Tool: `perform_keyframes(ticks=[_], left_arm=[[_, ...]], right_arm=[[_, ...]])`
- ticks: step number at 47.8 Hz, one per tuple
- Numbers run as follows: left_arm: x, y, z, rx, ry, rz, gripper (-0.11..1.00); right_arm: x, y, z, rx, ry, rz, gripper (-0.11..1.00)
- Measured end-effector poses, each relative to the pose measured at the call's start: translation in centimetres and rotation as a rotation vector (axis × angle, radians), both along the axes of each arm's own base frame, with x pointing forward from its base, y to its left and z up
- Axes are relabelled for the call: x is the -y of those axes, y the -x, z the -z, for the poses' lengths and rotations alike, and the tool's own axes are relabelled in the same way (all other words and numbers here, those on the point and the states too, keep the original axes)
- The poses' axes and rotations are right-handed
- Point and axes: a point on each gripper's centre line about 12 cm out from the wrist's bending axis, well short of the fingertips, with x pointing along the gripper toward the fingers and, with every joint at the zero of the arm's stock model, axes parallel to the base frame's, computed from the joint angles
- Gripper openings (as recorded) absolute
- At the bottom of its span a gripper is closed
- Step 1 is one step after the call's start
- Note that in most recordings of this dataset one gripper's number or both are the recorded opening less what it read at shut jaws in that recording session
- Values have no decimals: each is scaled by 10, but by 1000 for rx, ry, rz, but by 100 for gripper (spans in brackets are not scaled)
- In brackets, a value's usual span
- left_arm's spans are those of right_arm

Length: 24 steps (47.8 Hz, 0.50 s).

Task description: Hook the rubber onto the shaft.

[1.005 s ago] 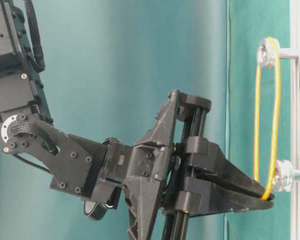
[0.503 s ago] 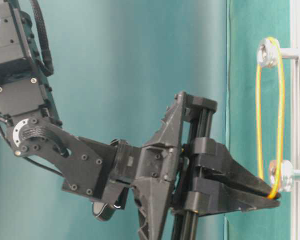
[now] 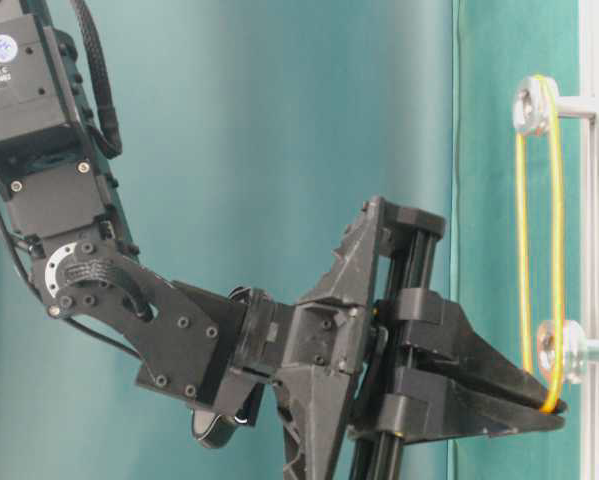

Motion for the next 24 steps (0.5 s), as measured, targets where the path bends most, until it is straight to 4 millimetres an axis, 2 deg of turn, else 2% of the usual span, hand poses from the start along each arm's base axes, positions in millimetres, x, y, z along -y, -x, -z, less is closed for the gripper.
perform_keyframes(ticks=[24], left_arm=[[0, 0, 0, -5, 0, 0, 0]], right_arm=[[2, 1, 8, -14, 1, 3, 6]])
